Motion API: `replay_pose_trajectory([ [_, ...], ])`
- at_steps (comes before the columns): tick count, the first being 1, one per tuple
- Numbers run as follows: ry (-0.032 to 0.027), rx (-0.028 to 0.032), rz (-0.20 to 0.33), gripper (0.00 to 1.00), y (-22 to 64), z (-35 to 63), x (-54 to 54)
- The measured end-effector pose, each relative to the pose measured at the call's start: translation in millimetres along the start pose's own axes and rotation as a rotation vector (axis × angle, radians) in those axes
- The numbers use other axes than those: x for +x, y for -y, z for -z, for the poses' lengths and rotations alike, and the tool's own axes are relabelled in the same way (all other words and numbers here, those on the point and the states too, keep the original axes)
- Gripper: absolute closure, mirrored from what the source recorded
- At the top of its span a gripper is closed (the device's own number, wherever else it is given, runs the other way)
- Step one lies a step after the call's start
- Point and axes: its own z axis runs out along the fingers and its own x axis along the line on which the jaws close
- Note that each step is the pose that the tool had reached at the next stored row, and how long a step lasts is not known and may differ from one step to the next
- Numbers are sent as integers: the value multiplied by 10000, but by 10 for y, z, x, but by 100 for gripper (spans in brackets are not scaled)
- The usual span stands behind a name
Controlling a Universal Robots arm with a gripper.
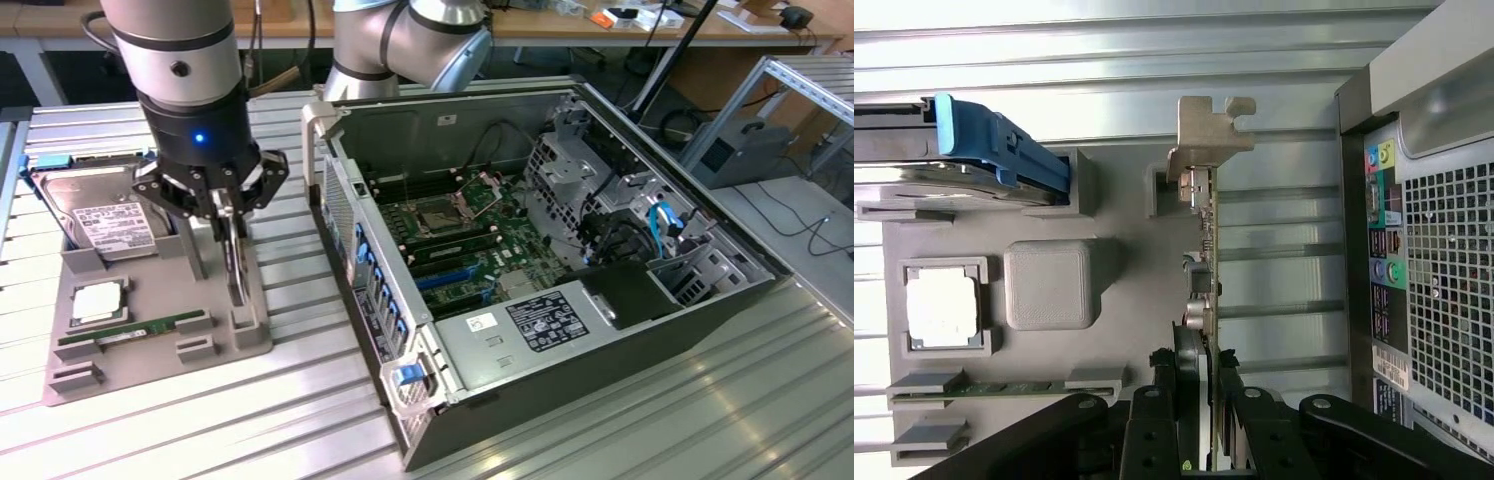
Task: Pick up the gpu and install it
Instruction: 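Pick up the gpu and move the gpu toward the slot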
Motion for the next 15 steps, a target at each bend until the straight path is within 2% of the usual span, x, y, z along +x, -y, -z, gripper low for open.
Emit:
replay_pose_trajectory([
  [15,1,-1,0,73,-3,92,-2],
])
